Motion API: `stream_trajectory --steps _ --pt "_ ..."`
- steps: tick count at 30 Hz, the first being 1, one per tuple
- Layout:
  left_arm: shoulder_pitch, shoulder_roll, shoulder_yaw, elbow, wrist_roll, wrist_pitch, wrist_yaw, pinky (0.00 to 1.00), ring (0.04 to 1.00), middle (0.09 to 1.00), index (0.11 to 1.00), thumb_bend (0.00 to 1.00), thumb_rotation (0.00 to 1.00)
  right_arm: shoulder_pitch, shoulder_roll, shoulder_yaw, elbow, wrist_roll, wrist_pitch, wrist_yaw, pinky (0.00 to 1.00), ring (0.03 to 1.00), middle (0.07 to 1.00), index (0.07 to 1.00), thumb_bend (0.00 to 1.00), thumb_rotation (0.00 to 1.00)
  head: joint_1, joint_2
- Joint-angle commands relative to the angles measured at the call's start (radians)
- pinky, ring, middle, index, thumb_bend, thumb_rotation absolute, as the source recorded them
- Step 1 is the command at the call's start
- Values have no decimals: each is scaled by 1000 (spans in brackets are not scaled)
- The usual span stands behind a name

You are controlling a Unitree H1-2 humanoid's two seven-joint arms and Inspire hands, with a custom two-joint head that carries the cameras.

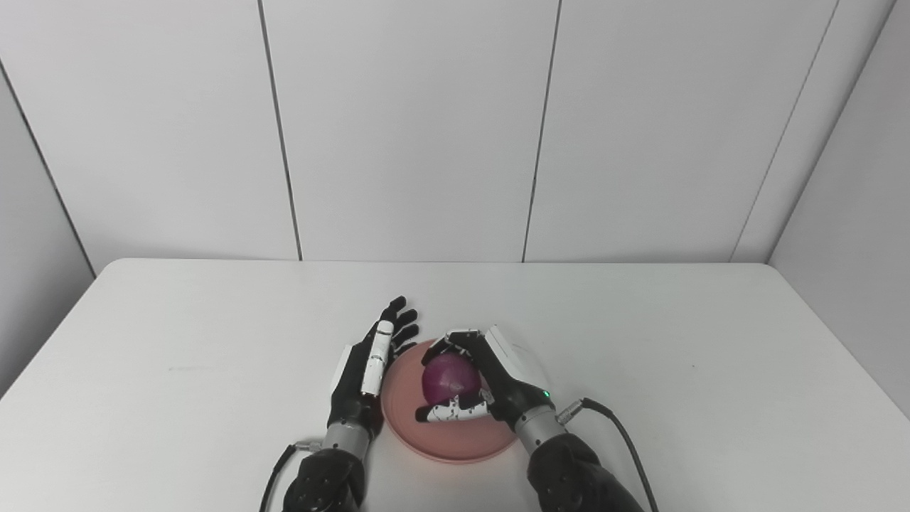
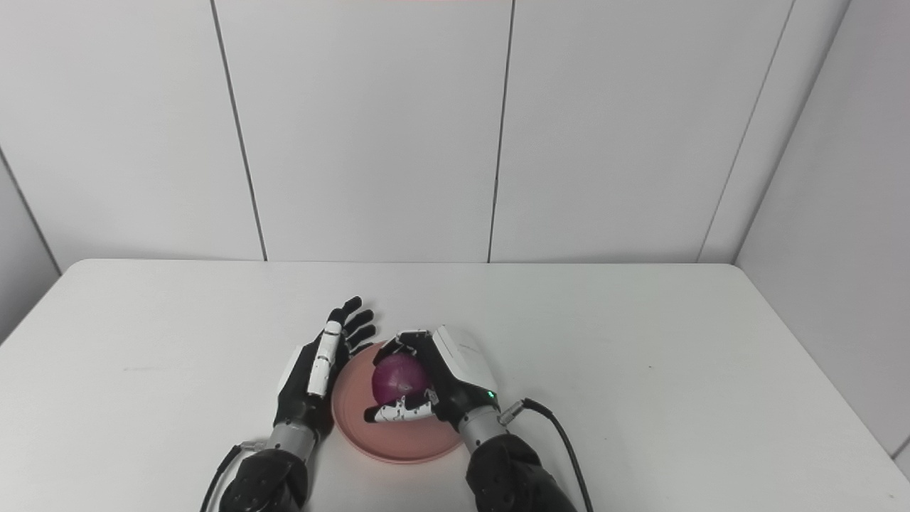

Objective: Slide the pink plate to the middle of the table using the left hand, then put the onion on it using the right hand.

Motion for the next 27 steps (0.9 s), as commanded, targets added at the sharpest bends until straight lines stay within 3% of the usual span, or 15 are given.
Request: stream_trajectory --steps 1,9,12,16,20,23,24,27 --pt "0 -9 -4 5 4 7 6 825 867 874 877 466 1000 -56 -4 -7 -6 -11 -36 -18 361 396 462 544 513 0 2 -1" --pt "2 -14 -3 1 6 17 14 810 851 861 868 475 1000 -52 -13 -4 17 -18 -35 -22 386 404 465 545 513 0 5 6" --pt "3 -15 -3 -1 3 23 15 813 849 860 868 480 1000 -50 -17 -2 18 -28 -27 -22 439 425 472 535 516 0 5 7" --pt "3 -14 -4 2 0 20 13 829 858 871 881 486 1000 -49 -19 0 20 -47 -19 -23 526 550 481 508 525 0 4 7" --pt "2 -13 -7 1 6 27 16 839 857 874 883 495 1000 -46 -26 6 18 -66 -19 -21 565 608 492 498 528 2 5 7" --pt "2 -11 -10 2 9 25 17 850 855 873 881 494 1000 -43 -29 9 11 -74 -20 -19 637 673 666 497 522 129 5 7" --pt "2 -10 -10 1 10 26 17 858 856 873 881 494 1000 -42 -31 10 7 -75 -22 -18 677 702 698 597 643 148 5 7" --pt "2 -9 -11 0 12 29 19 868 858 876 884 500 1000 -39 -39 18 -3 -82 -44 -24 710 721 722 699 750 197 4 7"
